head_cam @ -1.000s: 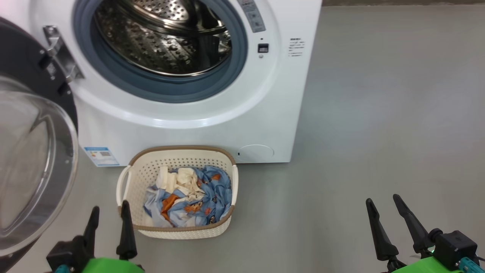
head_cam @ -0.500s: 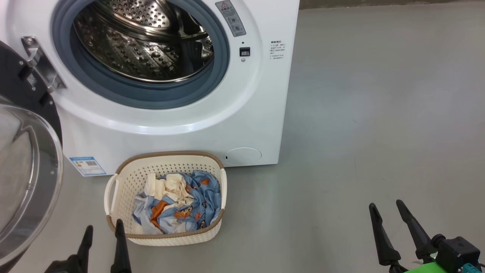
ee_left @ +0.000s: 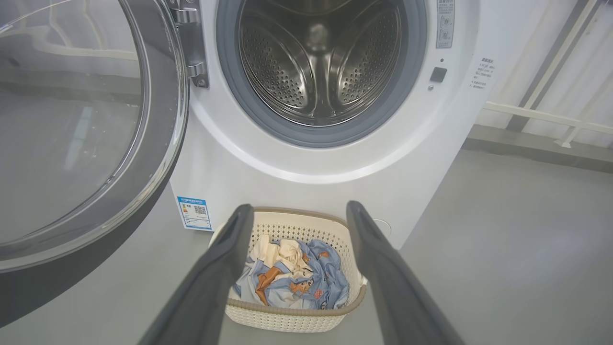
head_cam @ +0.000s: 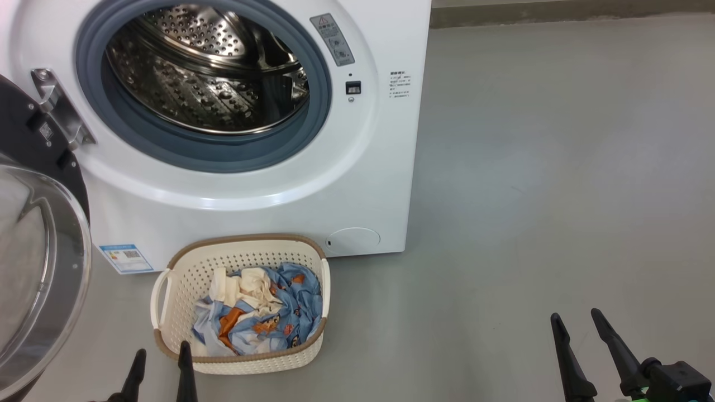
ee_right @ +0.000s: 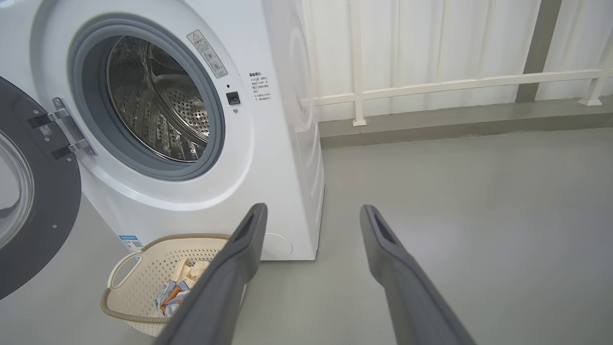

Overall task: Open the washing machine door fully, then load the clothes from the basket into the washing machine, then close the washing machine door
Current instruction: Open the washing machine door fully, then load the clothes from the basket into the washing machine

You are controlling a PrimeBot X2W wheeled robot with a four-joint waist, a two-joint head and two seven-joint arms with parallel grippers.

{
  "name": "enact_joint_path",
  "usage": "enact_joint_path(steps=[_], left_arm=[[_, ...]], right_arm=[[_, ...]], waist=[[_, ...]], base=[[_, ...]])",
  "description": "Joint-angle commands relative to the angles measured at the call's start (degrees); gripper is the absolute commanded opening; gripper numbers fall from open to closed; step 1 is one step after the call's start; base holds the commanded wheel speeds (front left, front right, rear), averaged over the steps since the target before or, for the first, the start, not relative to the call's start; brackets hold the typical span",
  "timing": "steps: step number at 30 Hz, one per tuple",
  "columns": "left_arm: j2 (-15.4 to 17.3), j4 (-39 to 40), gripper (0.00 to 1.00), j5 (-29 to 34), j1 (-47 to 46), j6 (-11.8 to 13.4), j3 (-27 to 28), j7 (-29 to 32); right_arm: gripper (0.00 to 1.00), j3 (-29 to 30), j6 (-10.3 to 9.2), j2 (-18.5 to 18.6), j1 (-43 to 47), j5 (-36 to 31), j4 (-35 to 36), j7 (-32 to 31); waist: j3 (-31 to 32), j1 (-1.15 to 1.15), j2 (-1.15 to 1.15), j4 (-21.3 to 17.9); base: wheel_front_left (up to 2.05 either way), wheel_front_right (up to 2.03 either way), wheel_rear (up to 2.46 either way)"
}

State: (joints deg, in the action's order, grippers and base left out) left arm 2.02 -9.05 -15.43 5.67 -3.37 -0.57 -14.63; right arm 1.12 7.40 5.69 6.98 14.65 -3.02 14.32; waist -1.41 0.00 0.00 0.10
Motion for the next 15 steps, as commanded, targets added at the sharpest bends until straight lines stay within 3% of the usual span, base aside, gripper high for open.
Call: enact_joint_path(steps=[1,15], left_arm=[[0.9,1.7,1.00,0.4,-0.7,-0.2,1.6,-0.4],[0.9,2.1,1.00,0.7,0.2,-0.6,0.2,-0.4]], right_arm=[[1.00,-0.9,0.09,0.6,-0.6,-0.4,1.3,0.7],[1.00,0.6,0.09,0.9,-0.4,-0.7,0.9,0.7]], waist=[[0.3,0.00,0.00,-0.1],[0.5,0.00,0.00,1.4]], base=[[0.00,0.00,0.00],[0.00,0.00,0.00]])
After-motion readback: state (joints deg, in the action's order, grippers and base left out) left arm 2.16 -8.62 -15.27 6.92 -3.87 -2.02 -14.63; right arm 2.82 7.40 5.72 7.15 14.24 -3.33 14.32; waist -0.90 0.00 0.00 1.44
